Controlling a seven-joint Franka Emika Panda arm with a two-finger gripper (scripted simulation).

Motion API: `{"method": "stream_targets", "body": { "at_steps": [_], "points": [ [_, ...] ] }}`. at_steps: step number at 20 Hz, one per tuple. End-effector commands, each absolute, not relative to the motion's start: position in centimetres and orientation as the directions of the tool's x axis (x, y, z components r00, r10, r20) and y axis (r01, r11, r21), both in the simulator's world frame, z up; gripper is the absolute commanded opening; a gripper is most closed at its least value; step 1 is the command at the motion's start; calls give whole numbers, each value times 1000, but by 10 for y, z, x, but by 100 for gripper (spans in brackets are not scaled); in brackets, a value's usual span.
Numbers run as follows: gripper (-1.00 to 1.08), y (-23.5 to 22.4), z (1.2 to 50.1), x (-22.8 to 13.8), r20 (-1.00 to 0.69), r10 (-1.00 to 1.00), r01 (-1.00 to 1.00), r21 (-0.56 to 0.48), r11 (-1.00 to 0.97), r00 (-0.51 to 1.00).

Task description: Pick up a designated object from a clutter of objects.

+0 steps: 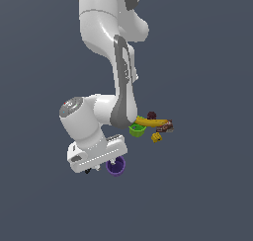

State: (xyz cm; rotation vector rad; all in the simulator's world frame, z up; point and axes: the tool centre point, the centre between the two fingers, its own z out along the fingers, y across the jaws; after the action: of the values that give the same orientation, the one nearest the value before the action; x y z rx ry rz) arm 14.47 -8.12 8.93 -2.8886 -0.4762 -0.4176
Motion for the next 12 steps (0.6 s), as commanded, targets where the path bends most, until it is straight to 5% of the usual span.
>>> {"method": "stream_targets", "body": {
  "at_steps": [1, 7, 8, 12],
  "points": [
    [28, -79, 80, 147, 303, 287, 338, -134, -931, 909],
    [28, -77, 69, 149, 303, 287, 339, -134, -931, 909],
    [-100, -77, 69, 149, 303, 287, 339, -134, -931, 909],
    [-100, -77, 69, 149, 303, 287, 339, -134, -931, 909]
  ]
}}
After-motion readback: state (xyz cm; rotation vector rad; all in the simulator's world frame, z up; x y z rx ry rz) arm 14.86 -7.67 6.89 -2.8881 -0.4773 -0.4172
